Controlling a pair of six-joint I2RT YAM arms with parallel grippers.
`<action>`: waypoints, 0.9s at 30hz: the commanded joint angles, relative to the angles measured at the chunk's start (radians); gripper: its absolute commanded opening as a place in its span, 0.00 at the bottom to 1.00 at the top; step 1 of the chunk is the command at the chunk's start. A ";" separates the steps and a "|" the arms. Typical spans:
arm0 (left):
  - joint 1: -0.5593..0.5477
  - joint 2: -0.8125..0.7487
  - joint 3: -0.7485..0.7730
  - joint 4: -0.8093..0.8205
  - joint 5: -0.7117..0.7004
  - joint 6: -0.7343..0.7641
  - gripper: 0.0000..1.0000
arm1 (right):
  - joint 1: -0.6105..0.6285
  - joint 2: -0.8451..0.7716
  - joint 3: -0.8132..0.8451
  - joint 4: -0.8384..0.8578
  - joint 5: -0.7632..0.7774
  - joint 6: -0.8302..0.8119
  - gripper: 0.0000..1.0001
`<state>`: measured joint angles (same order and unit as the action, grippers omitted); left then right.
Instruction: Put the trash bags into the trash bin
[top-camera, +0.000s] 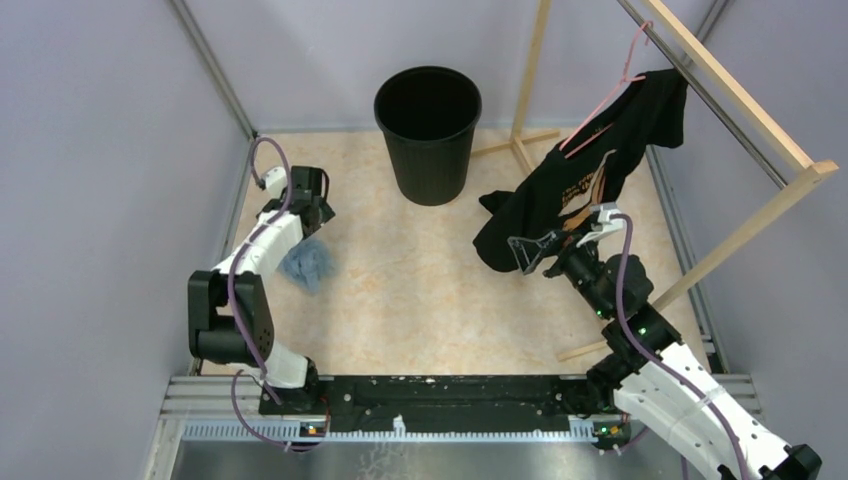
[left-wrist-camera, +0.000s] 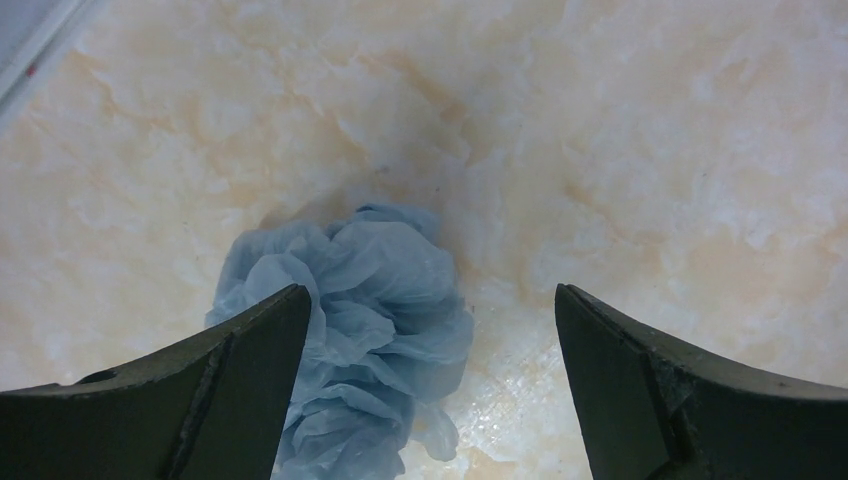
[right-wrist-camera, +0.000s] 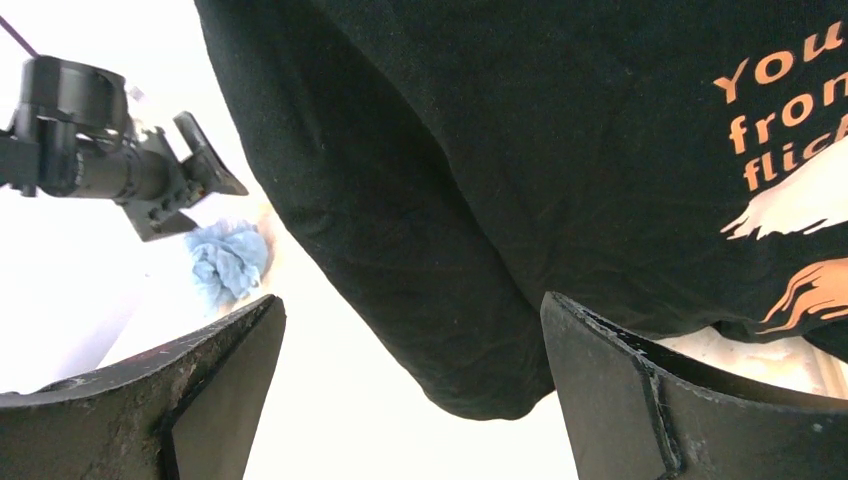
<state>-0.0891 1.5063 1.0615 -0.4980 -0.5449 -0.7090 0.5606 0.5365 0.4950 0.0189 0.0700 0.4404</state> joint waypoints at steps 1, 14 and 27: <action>0.032 0.040 0.017 -0.013 0.091 -0.058 0.98 | -0.005 -0.018 -0.007 0.032 0.011 0.080 0.99; 0.082 0.119 0.001 0.046 0.292 -0.024 0.50 | -0.005 0.029 -0.057 0.088 -0.311 -0.043 0.99; 0.081 0.028 0.007 0.183 0.662 0.154 0.11 | 0.047 0.140 -0.041 0.182 -0.568 -0.108 0.99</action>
<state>-0.0074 1.5921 1.0599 -0.3767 -0.0002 -0.6167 0.5724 0.6701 0.4385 0.1104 -0.4061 0.3672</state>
